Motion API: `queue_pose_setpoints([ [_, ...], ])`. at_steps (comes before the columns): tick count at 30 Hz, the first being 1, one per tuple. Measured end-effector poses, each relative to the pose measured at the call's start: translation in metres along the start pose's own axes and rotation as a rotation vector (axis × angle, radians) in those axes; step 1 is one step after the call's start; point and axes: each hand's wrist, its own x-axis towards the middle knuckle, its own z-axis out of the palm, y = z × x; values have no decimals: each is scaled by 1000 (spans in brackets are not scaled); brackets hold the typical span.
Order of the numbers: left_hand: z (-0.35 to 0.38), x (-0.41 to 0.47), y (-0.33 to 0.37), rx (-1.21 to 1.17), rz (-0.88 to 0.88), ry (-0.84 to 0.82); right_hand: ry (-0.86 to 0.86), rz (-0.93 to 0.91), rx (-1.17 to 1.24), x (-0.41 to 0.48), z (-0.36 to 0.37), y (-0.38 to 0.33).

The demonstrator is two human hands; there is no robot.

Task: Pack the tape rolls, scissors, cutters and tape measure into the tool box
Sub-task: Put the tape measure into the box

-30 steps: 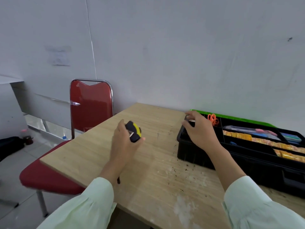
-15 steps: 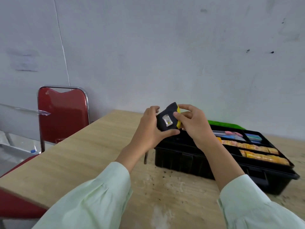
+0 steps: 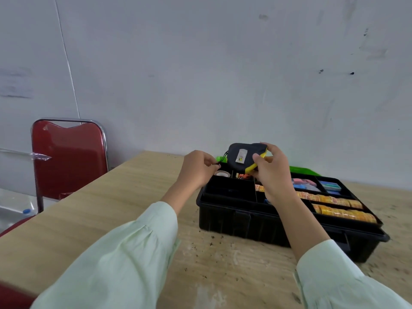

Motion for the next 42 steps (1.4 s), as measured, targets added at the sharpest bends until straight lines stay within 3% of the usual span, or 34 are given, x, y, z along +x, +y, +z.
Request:
queue_pose_setpoints([
  [8,23,-3,-9,20,-8,-13,-57,3,-241,-5,-7,6],
  [17,12,-8,-18,337,159,-1,-263,-52,-592,-16,-2,9],
  [22,9,-5,-20,374,196,-133,-280,-76,-679,-14,1,9],
  [28,19,-4,-20,339,212,-287,-272,-157,-1045,-6,-3,5],
  [33,26,-5,-25,362,237,-319,-338,-121,-1049,-9,-7,12],
  [42,31,-10,-30,386,272,-204,-314,-154,-1058,-13,-6,21],
])
